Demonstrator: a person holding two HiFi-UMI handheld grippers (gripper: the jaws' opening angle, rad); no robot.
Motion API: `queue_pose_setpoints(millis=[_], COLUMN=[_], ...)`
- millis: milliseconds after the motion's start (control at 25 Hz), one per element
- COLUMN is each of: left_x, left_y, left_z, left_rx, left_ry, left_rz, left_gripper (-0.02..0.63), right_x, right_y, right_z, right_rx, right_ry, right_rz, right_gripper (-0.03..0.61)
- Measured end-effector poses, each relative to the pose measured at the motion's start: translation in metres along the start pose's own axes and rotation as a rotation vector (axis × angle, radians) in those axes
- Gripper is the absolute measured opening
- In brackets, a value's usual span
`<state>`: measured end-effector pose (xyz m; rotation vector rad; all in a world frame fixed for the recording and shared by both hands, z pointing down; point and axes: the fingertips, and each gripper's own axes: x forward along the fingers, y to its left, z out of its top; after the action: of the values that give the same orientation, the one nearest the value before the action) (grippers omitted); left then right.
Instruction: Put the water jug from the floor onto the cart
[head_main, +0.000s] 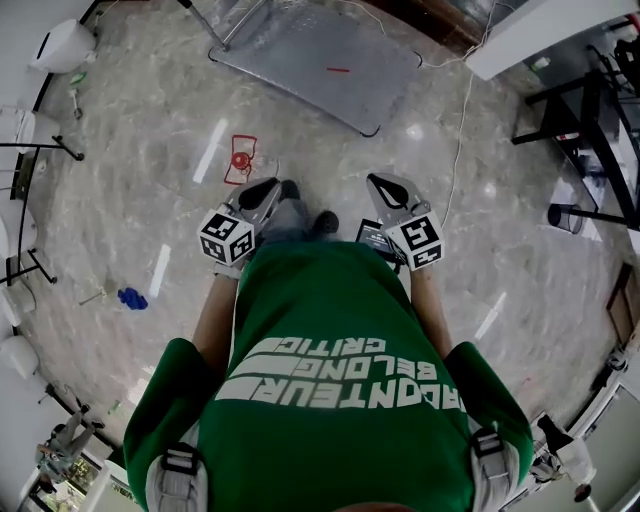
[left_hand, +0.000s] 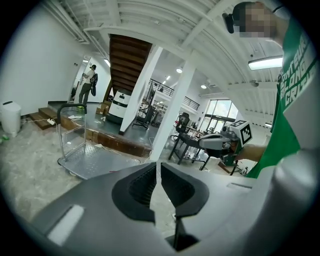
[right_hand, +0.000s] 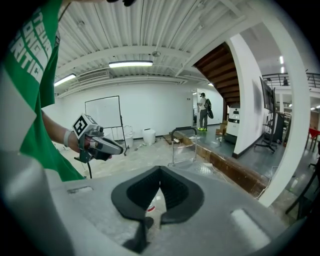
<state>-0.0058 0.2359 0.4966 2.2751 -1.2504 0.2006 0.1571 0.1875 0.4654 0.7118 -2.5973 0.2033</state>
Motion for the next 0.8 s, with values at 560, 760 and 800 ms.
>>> queue_pose_setpoints(millis=[560,760,800], left_x=[0.037,0.048,0.049], left_y=[0.059,0.101,0.112], left_z=[-0.012,-0.013,-0.013], left_rx=[-0.116,-0.166,-0.175], left_ry=[0.003,0.009,0.009], left_rz=[0.071,0.137,0.158], left_gripper=[0.058,0.078,0.083], right_x=[0.043,0.076,0.084], right_y=[-0.034,-0.051,-0.054], right_z=[0.005,0.022,0.027], right_rx=[-0.04,-0.054,-0.062], right_ry=[0.085,0.109,0.112], right_rz=[0.049,0.084,0.094], right_gripper=[-0.008,-0.008,-0.008])
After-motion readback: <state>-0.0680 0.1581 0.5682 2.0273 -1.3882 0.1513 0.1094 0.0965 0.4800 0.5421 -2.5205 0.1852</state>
